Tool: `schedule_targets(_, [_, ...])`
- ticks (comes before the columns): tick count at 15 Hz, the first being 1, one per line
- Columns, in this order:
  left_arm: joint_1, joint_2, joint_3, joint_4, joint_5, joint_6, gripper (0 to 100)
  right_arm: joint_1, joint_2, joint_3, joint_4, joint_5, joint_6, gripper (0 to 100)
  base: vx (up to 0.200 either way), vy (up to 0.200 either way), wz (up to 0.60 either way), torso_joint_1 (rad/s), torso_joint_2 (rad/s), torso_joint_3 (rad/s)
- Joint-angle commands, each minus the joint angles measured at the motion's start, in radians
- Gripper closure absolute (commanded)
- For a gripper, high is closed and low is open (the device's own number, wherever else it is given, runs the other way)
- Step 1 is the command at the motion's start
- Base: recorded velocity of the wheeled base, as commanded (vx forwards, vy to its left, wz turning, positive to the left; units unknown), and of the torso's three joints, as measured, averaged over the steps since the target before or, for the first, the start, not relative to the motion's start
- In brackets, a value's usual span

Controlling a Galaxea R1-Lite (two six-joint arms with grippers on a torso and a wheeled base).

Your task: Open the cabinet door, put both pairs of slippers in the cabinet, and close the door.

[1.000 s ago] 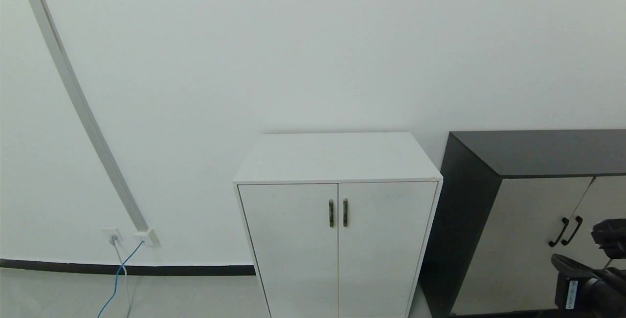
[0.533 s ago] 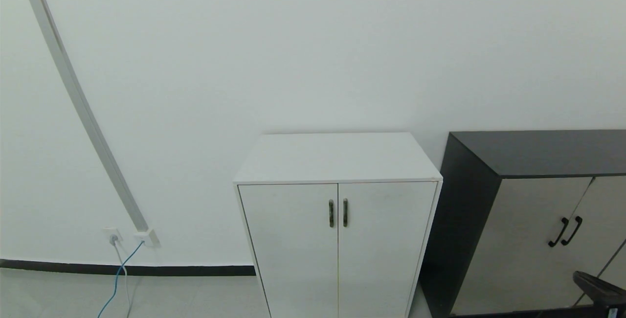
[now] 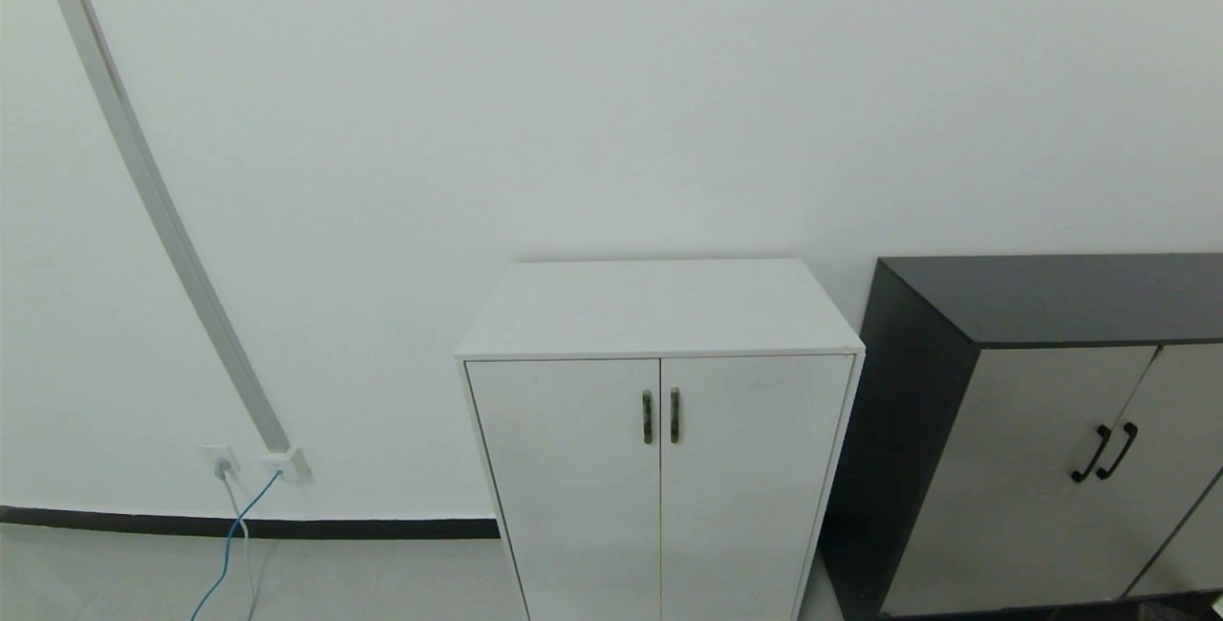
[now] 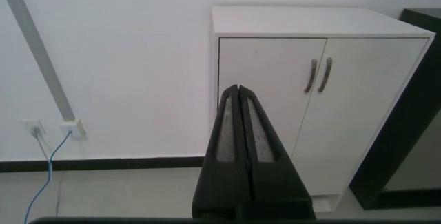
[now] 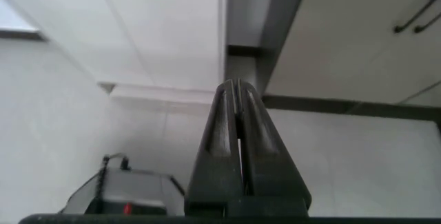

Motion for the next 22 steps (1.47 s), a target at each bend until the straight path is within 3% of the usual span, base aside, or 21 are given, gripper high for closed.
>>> schedule_targets(1, [0.000,0.000,0.000,0.000,0.000,-0.001,100,0.002,-0.171,-0.002,0.120,0.052,-0.002,100,0.000,0.000,0.00,0.000,0.00,0.000])
schedule_targets(7, [0.000,0.000,0.000,0.000,0.000,-0.001,100,0.032,-0.323,-0.002,0.358,0.101,-0.058,100,0.000,0.000,0.00,0.000,0.00,0.000])
schedule_targets(10, [0.000,0.000,0.000,0.000,0.000,-0.001,100,0.029,-0.362,-0.006,0.373,0.103,-0.058,100,0.000,0.000,0.00,0.000,0.00,0.000])
schedule_targets(12, [0.000,0.000,0.000,0.000,0.000,-0.001,100,-0.024,-0.399,-0.008,0.374,0.097,-0.059,100,0.000,0.000,0.00,0.000,0.00,0.000])
schedule_targets(17, [0.000,0.000,0.000,0.000,0.000,-0.001,100,-0.273,-0.545,-0.005,0.378,0.107,-0.075,100,0.000,0.000,0.00,0.000,0.00,0.000])
schedule_targets(22, [0.000,0.000,0.000,0.000,0.000,-0.001,100,-0.255,-0.731,0.000,0.376,0.123,-0.085,100,0.000,0.000,0.00,0.000,0.00,0.000])
